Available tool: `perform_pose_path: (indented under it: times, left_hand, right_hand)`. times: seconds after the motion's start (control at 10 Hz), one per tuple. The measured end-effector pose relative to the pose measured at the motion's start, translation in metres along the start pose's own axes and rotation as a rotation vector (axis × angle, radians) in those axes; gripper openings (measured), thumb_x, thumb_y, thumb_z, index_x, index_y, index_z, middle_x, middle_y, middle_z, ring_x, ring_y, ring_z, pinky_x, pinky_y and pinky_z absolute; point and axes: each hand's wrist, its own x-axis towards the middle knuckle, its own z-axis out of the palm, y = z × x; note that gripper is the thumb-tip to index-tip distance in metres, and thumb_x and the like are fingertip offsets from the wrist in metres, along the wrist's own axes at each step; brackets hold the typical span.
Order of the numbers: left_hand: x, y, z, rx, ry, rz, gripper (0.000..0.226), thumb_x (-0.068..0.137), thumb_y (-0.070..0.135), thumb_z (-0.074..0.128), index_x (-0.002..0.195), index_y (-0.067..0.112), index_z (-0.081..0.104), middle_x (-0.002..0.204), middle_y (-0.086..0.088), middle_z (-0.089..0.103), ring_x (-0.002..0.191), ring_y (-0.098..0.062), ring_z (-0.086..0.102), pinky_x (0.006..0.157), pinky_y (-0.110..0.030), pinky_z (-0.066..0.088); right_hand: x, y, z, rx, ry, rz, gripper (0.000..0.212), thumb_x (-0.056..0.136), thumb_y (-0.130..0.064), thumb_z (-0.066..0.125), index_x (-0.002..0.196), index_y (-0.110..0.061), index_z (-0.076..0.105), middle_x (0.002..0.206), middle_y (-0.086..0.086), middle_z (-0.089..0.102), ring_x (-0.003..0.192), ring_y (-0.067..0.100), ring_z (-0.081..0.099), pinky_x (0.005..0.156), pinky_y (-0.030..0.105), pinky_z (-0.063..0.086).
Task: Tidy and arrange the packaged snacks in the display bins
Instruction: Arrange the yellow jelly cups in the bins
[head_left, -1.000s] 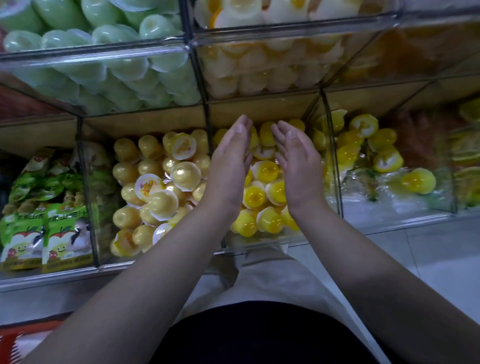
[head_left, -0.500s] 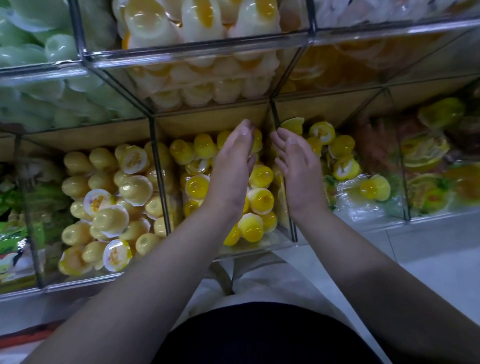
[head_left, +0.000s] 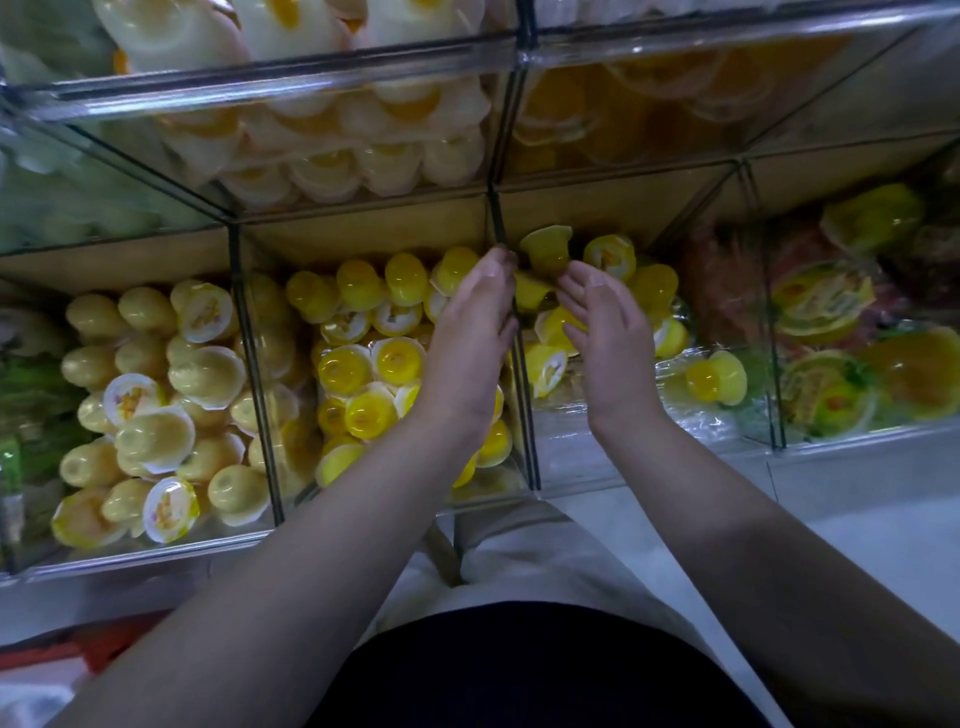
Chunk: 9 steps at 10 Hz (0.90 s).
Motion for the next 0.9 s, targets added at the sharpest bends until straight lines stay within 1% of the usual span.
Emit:
perform_pose_path:
  times: [0.1, 0.2, 0.3, 0.4, 0.5, 0.6, 0.7, 0.8, 0.9]
  left_hand:
    - [0.001, -0.007, 0.009, 0.033, -0.006, -0.019, 0.046, 0.106, 0.032, 0.028, 0.148, 0.018, 0.035, 0.150, 0.004, 0.042, 0.137, -0.007, 0.039, 0.110, -0.027, 0.032]
    - [0.006, -0.014, 0.015, 0.044, 0.004, -0.043, 0.046, 0.105, 0.032, 0.030, 0.148, 0.018, 0.036, 0.150, 0.003, 0.042, 0.137, -0.009, 0.040, 0.110, -0.028, 0.033]
    - [0.009, -0.023, 0.021, 0.077, -0.017, -0.091, 0.047, 0.105, 0.034, 0.027, 0.149, 0.019, 0.033, 0.152, 0.004, 0.039, 0.139, -0.009, 0.036, 0.109, -0.027, 0.031]
    - [0.007, -0.032, 0.027, 0.111, -0.063, -0.190, 0.050, 0.104, 0.041, 0.027, 0.150, 0.022, 0.032, 0.150, 0.011, 0.039, 0.137, -0.003, 0.036, 0.105, -0.024, 0.031]
    - [0.003, -0.035, 0.030, 0.172, -0.084, -0.260, 0.042, 0.104, 0.044, 0.028, 0.139, 0.027, 0.042, 0.114, 0.025, 0.052, 0.104, 0.009, 0.051, 0.079, -0.009, 0.042]
    - [0.005, -0.035, 0.032, 0.142, -0.112, -0.356, 0.051, 0.104, 0.043, 0.024, 0.147, 0.018, 0.036, 0.139, 0.007, 0.047, 0.131, -0.009, 0.042, 0.087, -0.016, 0.036]
    - [0.010, -0.033, 0.036, 0.087, -0.107, -0.439, 0.057, 0.103, 0.048, 0.025, 0.148, 0.016, 0.034, 0.154, -0.003, 0.036, 0.142, -0.020, 0.032, 0.095, -0.026, 0.031]
    - [0.022, -0.048, 0.040, 0.065, 0.021, -0.511, 0.070, 0.094, 0.066, 0.029, 0.152, 0.025, 0.028, 0.159, 0.000, 0.026, 0.147, -0.018, 0.021, 0.116, -0.039, 0.017]
    - [0.025, -0.048, 0.042, -0.003, 0.056, -0.524, 0.074, 0.090, 0.072, 0.032, 0.152, 0.032, 0.026, 0.159, 0.000, 0.028, 0.148, -0.019, 0.020, 0.120, -0.049, 0.009]
  right_hand:
    - [0.002, 0.004, -0.007, -0.072, 0.002, 0.051, 0.050, 0.083, -0.045, 0.042, 0.125, -0.022, 0.059, 0.126, -0.006, 0.063, 0.117, 0.003, 0.057, 0.101, 0.031, 0.045]
    - [0.007, 0.010, -0.016, -0.136, -0.016, 0.095, 0.043, 0.091, -0.041, 0.047, 0.127, -0.022, 0.059, 0.125, -0.009, 0.061, 0.113, 0.000, 0.055, 0.095, 0.023, 0.044]
    - [0.014, 0.020, -0.025, -0.275, -0.067, 0.093, 0.031, 0.099, -0.020, 0.047, 0.128, -0.017, 0.060, 0.118, -0.009, 0.060, 0.099, -0.005, 0.053, 0.075, -0.003, 0.038]
    - [0.020, 0.030, -0.032, -0.395, -0.118, 0.111, 0.033, 0.097, -0.010, 0.049, 0.128, -0.014, 0.060, 0.120, -0.005, 0.061, 0.109, 0.004, 0.053, 0.079, 0.005, 0.041]
    - [0.026, 0.037, -0.036, -0.491, -0.124, 0.105, 0.035, 0.094, -0.007, 0.051, 0.127, -0.013, 0.061, 0.120, -0.001, 0.062, 0.110, 0.010, 0.055, 0.085, 0.019, 0.041]
    - [0.033, 0.039, -0.036, -0.563, -0.132, 0.125, 0.033, 0.093, -0.008, 0.051, 0.124, -0.013, 0.061, 0.112, 0.000, 0.062, 0.102, 0.012, 0.057, 0.077, 0.019, 0.044]
    - [0.037, 0.045, -0.038, -0.628, -0.154, 0.208, 0.030, 0.091, -0.011, 0.054, 0.120, -0.014, 0.061, 0.109, 0.003, 0.063, 0.100, 0.018, 0.059, 0.083, 0.028, 0.045]
    - [0.036, 0.051, -0.039, -0.627, -0.153, 0.230, 0.027, 0.090, -0.011, 0.057, 0.116, -0.014, 0.060, 0.106, 0.004, 0.063, 0.098, 0.020, 0.060, 0.085, 0.031, 0.047]
    - [0.038, 0.051, -0.042, -0.579, -0.167, 0.257, 0.027, 0.089, -0.009, 0.059, 0.115, -0.015, 0.060, 0.100, -0.001, 0.062, 0.095, 0.017, 0.060, 0.080, 0.028, 0.047]
